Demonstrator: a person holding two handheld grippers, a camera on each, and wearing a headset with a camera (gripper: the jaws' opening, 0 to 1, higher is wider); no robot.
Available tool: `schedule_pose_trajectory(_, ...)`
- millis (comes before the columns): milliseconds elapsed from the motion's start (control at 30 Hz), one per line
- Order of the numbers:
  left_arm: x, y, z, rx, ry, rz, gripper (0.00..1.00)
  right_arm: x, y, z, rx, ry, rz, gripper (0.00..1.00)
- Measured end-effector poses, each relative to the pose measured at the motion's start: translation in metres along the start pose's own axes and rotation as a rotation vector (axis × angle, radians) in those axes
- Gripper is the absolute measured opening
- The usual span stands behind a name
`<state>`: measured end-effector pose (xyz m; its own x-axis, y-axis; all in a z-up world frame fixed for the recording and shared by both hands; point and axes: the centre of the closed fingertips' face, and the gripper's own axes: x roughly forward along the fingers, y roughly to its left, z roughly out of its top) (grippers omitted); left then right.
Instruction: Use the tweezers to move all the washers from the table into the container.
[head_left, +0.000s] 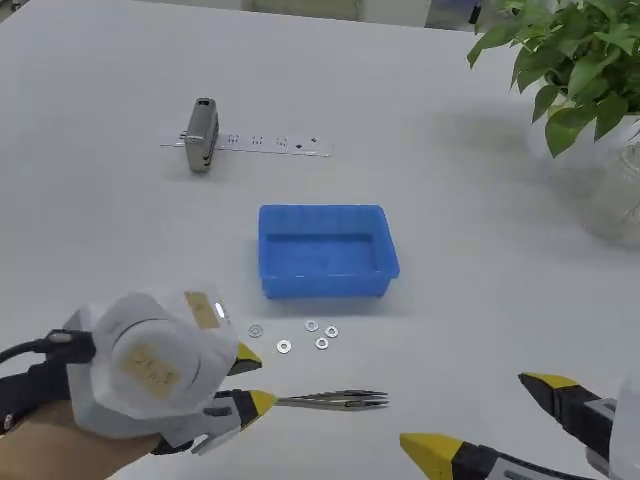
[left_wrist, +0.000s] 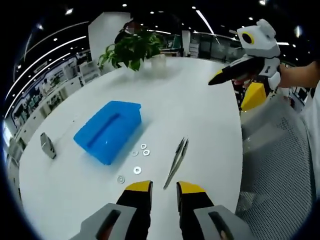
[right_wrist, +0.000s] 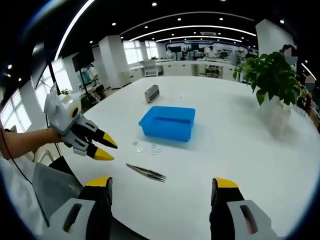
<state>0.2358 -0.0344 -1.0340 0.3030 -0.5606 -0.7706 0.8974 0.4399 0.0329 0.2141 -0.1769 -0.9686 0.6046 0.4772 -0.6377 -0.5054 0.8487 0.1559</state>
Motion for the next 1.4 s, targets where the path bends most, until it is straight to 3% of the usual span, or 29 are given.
schedule_pose_trajectory(67, 0.013, -0.003, -0.006, 0.021, 0.040, -0.031, 0.16, -0.001, -0.002, 0.000, 0.010, -0.004, 0.001, 0.81)
schedule_pose_trajectory(167, 0.024, -0.003, -0.007, 0.048, 0.040, -0.030, 0.17, -0.001, -0.001, -0.001, 0.018, 0.005, 0.008, 0.81)
schedule_pose_trajectory(200, 0.028, -0.004, -0.011, 0.055, 0.065, -0.041, 0.18, -0.001, -0.002, -0.002, 0.014, 0.008, 0.007, 0.81)
schedule_pose_trajectory(467, 0.047, 0.000, -0.020, 0.143, 0.129, -0.051, 0.20, -0.002, -0.002, -0.006, 0.017, 0.019, 0.003, 0.80)
schedule_pose_trajectory(500, 0.047, 0.002, -0.016, 0.125, 0.110, -0.058, 0.18, -0.002, -0.001, -0.006, 0.017, 0.019, 0.004, 0.80)
schedule_pose_trajectory(533, 0.047, 0.003, -0.019, 0.114, 0.129, -0.062, 0.19, -0.001, 0.001, -0.005, 0.015, 0.017, 0.006, 0.80)
schedule_pose_trajectory(700, 0.049, -0.002, -0.018, 0.088, 0.127, -0.109, 0.17, -0.001, 0.007, -0.002, 0.004, 0.015, 0.013, 0.79)
schedule_pose_trajectory(867, 0.049, -0.008, -0.017, 0.143, 0.129, -0.127, 0.09, -0.004, 0.008, 0.003, -0.005, 0.000, 0.012, 0.79)
schedule_pose_trajectory(1033, 0.052, -0.006, -0.015, 0.191, 0.125, -0.099, 0.00, -0.010, 0.009, 0.006, -0.010, -0.018, 0.001, 0.79)
schedule_pose_trajectory(1267, 0.049, -0.009, -0.014, 0.207, 0.142, -0.107, 0.00, -0.020, 0.012, 0.010, -0.012, -0.048, -0.015, 0.79)
schedule_pose_trajectory(1400, 0.041, -0.009, -0.007, 0.189, 0.137, -0.088, 0.00, -0.021, 0.019, 0.011, -0.020, -0.065, -0.003, 0.78)
